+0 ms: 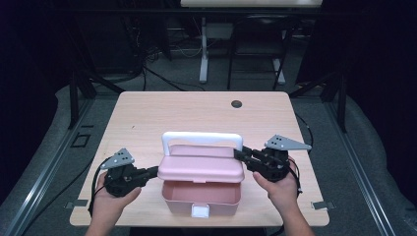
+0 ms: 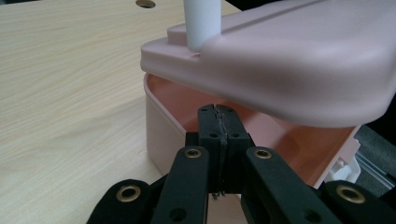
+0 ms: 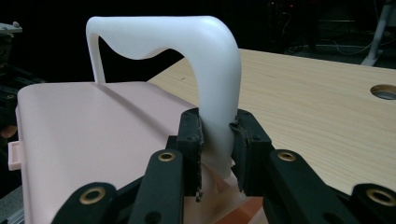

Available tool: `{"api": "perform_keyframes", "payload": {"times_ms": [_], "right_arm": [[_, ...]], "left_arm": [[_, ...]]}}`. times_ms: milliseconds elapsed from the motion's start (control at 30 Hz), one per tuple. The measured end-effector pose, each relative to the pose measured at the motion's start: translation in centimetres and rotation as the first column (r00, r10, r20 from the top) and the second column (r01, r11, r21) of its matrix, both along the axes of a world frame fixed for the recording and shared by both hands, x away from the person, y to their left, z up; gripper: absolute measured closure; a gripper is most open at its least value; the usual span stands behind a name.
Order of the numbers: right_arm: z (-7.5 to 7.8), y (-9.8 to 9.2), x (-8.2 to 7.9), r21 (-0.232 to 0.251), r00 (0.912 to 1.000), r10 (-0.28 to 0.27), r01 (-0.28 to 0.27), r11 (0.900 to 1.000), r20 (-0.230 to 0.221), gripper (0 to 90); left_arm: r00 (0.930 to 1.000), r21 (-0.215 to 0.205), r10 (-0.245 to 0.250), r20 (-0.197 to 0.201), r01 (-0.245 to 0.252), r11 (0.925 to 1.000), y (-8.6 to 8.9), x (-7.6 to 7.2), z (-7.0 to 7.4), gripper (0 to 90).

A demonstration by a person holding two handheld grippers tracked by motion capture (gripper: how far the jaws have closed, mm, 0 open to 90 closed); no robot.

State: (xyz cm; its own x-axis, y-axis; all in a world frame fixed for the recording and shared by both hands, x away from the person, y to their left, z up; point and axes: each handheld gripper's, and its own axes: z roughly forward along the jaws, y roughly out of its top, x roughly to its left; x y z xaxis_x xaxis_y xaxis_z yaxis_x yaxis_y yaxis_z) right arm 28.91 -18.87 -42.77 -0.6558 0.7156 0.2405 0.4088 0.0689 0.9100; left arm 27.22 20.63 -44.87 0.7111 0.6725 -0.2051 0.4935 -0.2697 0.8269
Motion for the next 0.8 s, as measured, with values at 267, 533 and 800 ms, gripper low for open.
{"api": "perform_keyframes", "payload": {"times_ms": [267, 533, 800], "right_arm": [[0.0, 0.0, 0.2, 0.002, 1.0, -0.001, 0.001, 1.0, -0.002, 74.1], [-0.1, 0.1, 0.2, -0.002, 1.0, -0.001, 0.001, 1.0, 0.001, 74.1], [-0.2, 0.1, 0.2, 0.003, 1.0, -0.003, 0.003, 1.0, -0.003, 74.1]], "left_arm": [[0.9996, 0.009, -0.029, 0.0, 0.029, 0.9995, -0.9, -0.4, -0.1, 89.8], [0.9976, 0.008, -0.069, 0.0, 0.069, 0.9976, -1.8, -0.8, 0.1, 89.8], [0.9961, 0.015, -0.089, 0.001, 0.089, 0.9959, -2.2, -1.1, 0.3, 89.8]]}}
